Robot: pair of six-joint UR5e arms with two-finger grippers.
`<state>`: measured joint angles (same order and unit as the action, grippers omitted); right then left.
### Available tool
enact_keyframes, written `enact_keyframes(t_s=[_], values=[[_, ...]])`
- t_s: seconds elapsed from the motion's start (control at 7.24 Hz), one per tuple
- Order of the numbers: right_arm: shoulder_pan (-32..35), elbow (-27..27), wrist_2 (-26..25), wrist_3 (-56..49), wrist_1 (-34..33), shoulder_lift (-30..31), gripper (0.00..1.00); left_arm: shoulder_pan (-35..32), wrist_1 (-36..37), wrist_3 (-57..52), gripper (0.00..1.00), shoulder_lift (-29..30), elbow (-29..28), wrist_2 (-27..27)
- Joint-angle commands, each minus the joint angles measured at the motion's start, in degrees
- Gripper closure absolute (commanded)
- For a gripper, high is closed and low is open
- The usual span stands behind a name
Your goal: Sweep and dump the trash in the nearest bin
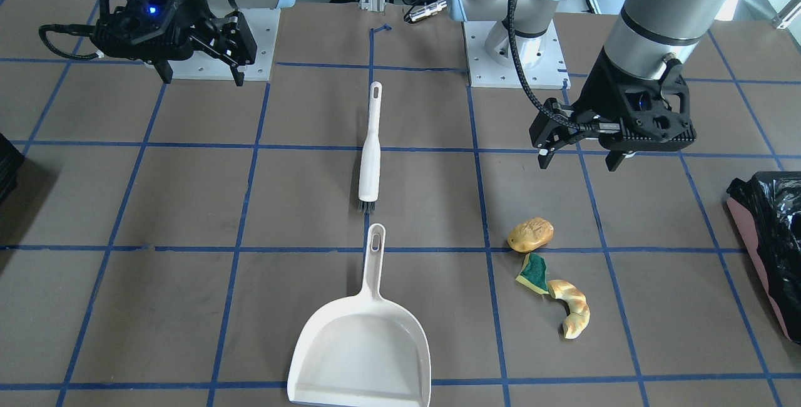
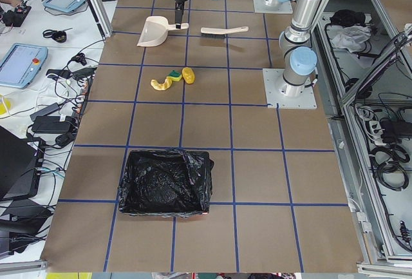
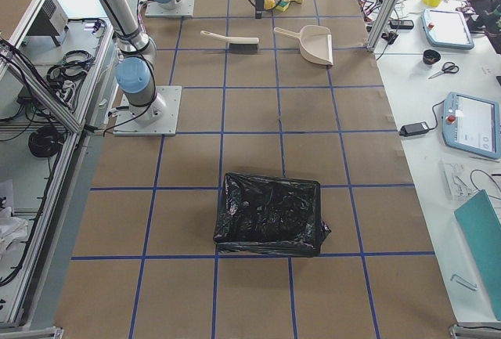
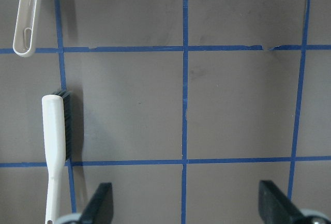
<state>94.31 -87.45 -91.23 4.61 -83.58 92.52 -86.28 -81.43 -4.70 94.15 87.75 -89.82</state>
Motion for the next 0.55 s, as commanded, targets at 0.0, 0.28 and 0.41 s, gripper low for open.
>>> enact_keyframes(t_s=[0.0, 0.28, 0.41], values=[[0.3, -0.1, 0.0, 0.1, 0.2, 0.2, 0.0, 0.0, 0.0, 0.0, 0.0, 0.3, -0.1, -0.1], [7.2, -5.6, 2.1, 0.9, 1.4, 0.4, 0.0, -0.1, 4.2, 0.5, 0.0, 3.8, -0.5, 0.5], [12.5, -9.2, 2.2, 1.7, 0.2, 0.1, 0.0, -0.4, 6.9, 0.8, 0.0, 6.0, -0.6, 0.7]])
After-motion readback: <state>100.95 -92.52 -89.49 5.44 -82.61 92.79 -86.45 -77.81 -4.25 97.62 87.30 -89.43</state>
